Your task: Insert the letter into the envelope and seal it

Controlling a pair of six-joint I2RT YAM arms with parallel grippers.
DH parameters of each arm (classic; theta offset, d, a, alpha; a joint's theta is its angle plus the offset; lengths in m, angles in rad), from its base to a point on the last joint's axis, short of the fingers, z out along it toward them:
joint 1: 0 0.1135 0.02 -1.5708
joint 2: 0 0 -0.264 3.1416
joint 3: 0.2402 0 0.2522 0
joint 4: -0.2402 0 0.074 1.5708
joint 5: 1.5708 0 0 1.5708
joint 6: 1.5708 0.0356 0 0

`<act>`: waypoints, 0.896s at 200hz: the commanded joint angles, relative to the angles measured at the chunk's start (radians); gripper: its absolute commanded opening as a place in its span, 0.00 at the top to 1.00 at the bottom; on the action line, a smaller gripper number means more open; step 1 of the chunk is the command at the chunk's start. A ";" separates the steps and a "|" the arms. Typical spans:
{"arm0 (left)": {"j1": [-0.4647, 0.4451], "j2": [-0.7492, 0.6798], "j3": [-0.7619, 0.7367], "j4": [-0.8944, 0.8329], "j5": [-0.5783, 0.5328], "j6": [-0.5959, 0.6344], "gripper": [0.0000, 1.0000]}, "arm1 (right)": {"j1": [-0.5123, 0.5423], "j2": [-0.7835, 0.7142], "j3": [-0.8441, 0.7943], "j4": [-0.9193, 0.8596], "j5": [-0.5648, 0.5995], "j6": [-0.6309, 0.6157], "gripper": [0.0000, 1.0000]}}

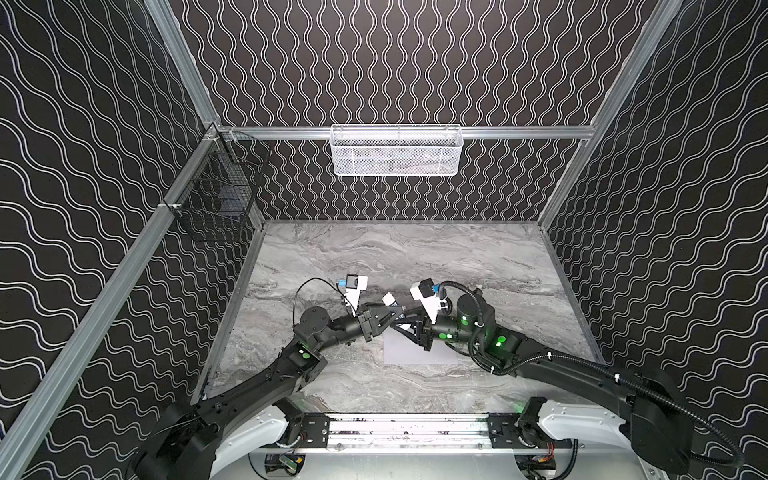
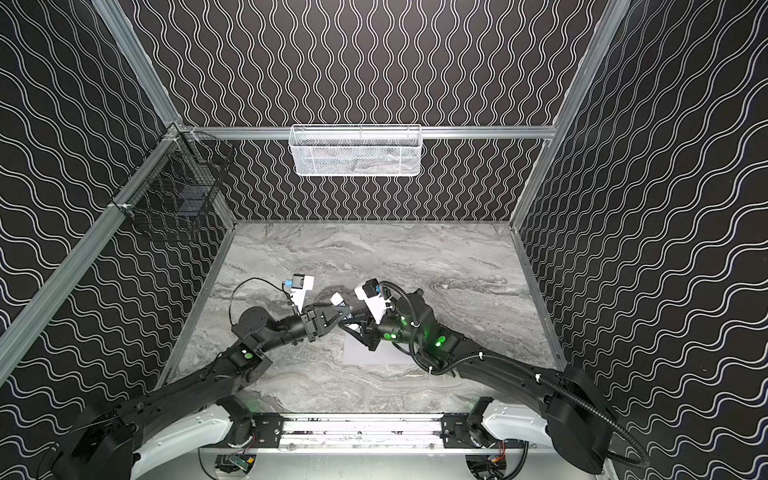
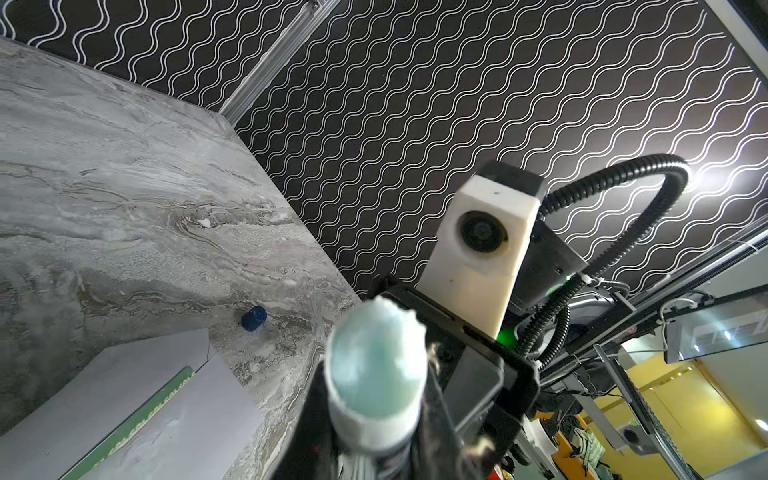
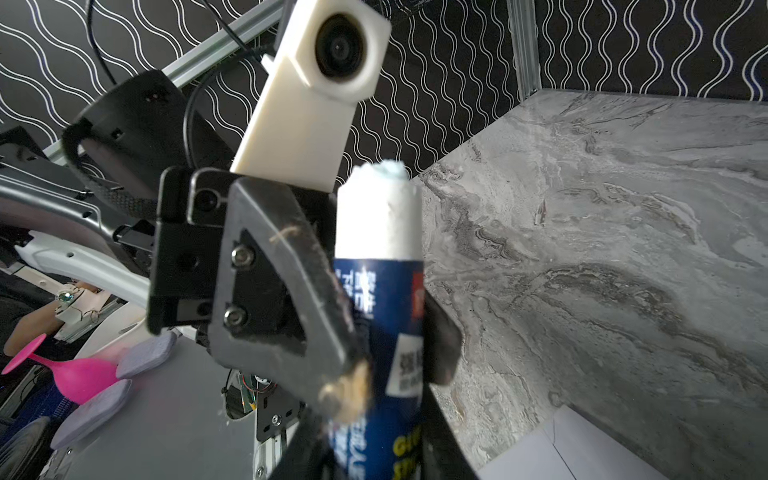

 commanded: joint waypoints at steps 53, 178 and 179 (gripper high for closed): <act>-0.002 -0.025 0.105 -0.152 0.001 0.038 1.00 | 0.054 -0.181 -0.082 -0.122 0.466 -0.313 0.38; -0.002 0.042 0.121 -0.042 0.040 0.001 1.00 | 0.325 -0.139 -0.122 0.140 0.959 -0.371 0.48; -0.003 0.041 0.122 -0.043 0.040 0.002 1.00 | 0.324 -0.139 -0.122 0.140 0.955 -0.371 0.48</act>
